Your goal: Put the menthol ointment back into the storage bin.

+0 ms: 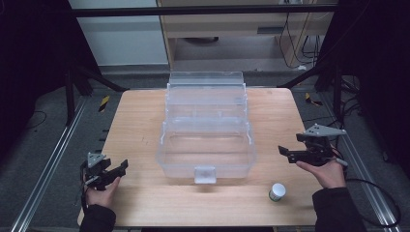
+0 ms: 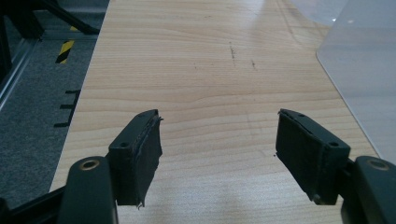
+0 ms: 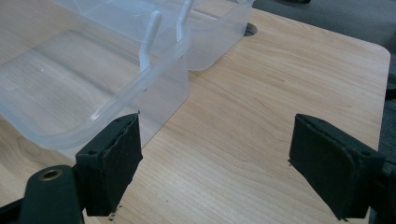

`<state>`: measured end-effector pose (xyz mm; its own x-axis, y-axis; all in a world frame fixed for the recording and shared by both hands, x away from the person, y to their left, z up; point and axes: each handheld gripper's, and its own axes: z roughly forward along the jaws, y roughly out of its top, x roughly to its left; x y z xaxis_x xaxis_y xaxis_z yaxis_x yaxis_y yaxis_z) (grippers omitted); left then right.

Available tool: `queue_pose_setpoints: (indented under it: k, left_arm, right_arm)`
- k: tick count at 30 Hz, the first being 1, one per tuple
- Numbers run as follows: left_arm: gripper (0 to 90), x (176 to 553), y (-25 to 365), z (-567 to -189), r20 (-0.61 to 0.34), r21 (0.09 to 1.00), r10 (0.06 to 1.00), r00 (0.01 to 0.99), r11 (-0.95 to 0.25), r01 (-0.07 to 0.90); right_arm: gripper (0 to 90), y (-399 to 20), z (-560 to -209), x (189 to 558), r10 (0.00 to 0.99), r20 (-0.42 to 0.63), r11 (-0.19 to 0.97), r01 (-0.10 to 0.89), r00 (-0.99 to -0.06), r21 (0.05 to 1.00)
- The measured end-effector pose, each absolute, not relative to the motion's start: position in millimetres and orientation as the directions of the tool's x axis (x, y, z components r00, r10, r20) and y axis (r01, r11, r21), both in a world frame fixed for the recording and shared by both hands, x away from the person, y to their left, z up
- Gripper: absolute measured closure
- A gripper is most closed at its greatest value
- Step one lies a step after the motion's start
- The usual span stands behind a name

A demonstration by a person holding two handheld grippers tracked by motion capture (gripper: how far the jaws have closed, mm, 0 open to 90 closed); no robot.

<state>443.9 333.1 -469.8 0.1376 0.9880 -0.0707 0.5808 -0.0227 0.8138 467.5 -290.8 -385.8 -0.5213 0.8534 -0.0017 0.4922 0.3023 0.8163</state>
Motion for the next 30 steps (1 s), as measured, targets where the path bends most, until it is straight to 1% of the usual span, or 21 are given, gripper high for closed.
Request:
queue_pose_setpoints:
  k: [3,6,8,10,12,17,30]
  left_arm:
    - [30.6,445,334,-470,-0.067,0.814,0.988,0.137,-0.025,0.58]
    - [30.5,445,333,-471,-0.063,0.81,0.989,0.138,-0.03,0.586]
    - [30.5,446,332,-471,-0.06,0.809,0.988,0.142,-0.035,0.587]
    - [30.5,446,332,-471,-0.058,0.809,0.987,0.147,-0.04,0.586]
    - [30.5,446,331,-471,-0.056,0.808,0.987,0.149,-0.043,0.588]
    - [30.6,446,331,-472,-0.059,0.805,0.987,0.153,-0.044,0.592]
    - [30.8,447,328,-473,-0.05,0.799,0.984,0.172,-0.064,0.597]
  right_arm:
    - [17.0,-290,-382,467,0.849,-0.013,0.317,0.489,-0.529,0.813]
    - [17.1,-286,-378,468,0.824,-0.013,0.35,0.491,-0.566,0.798]
    - [17.1,-285,-378,467,0.819,-0.015,0.359,0.492,-0.573,0.793]
    - [17.4,-281,-375,467,0.792,-0.028,0.403,0.488,-0.61,0.774]
    - [17.4,-279,-375,467,0.786,-0.03,0.412,0.487,-0.618,0.77]
    - [18.2,-273,-372,466,0.737,-0.041,0.48,0.48,-0.674,0.734]
    - [22.8,-257,-370,465,0.631,-0.075,0.631,0.455,-0.772,0.628]
